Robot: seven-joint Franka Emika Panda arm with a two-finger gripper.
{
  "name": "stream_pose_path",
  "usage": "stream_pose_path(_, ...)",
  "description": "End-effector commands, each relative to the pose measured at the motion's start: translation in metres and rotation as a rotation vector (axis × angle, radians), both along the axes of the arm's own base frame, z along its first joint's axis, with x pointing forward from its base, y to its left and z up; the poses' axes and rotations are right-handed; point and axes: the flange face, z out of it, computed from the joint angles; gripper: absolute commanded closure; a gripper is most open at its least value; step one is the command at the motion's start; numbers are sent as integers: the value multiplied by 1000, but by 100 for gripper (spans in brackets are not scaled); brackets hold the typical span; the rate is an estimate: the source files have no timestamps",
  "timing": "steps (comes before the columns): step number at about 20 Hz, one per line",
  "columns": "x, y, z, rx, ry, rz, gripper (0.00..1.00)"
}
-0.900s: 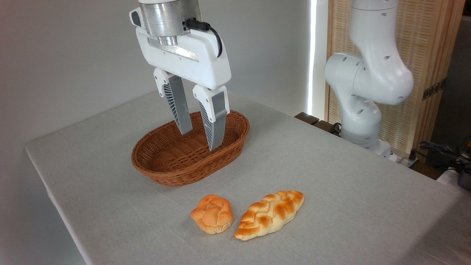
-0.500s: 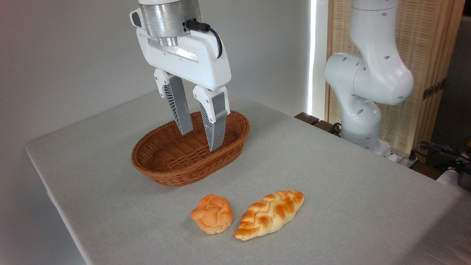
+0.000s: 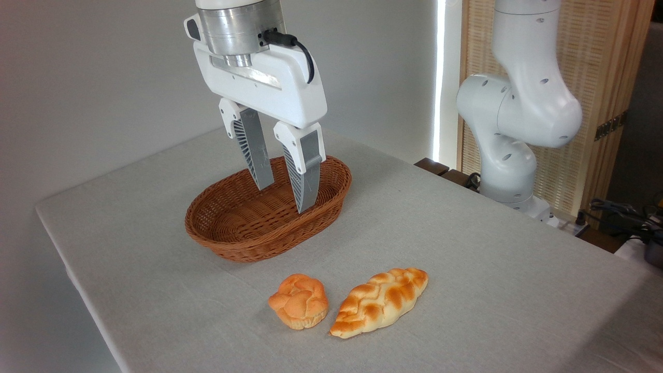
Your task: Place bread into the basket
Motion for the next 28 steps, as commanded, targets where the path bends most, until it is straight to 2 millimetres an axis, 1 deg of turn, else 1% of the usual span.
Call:
stream_pose_path(1, 2, 0, -8, -18, 25, -2, 0)
stream_pose_path(2, 2, -3, -9, -18, 26, -5, 0)
stream_pose_path(4, 6, -4, -20, -18, 19, -12, 0)
stream_pose_path(7, 11, -1, -45, -13, 23, -10, 0)
stream_pose_path(9, 14, 0, -72, -8, -15, -7, 0)
stream_pose_path(10, 12, 1, -86, -6, -44, -5, 0)
stream_pose_path(13, -4, 2, -109, -4, -104, -8, 0)
stream_pose_path(16, -12, 5, -141, 33, -104, -44, 0)
stream_pose_path(17, -13, 5, -148, 51, -106, -54, 0)
stream_pose_path(19, -14, 6, -155, 60, -112, -62, 0)
stream_pose_path(20, -13, 6, -156, 60, -121, -61, 0)
stream_pose_path(21, -13, 6, -162, 60, -126, -61, 0)
stream_pose_path(23, -13, 4, -179, 59, -155, -66, 0)
stream_pose_path(26, -10, 3, -215, 59, -163, -71, 0)
stream_pose_path(28, -10, 3, -219, 59, -154, -70, 0)
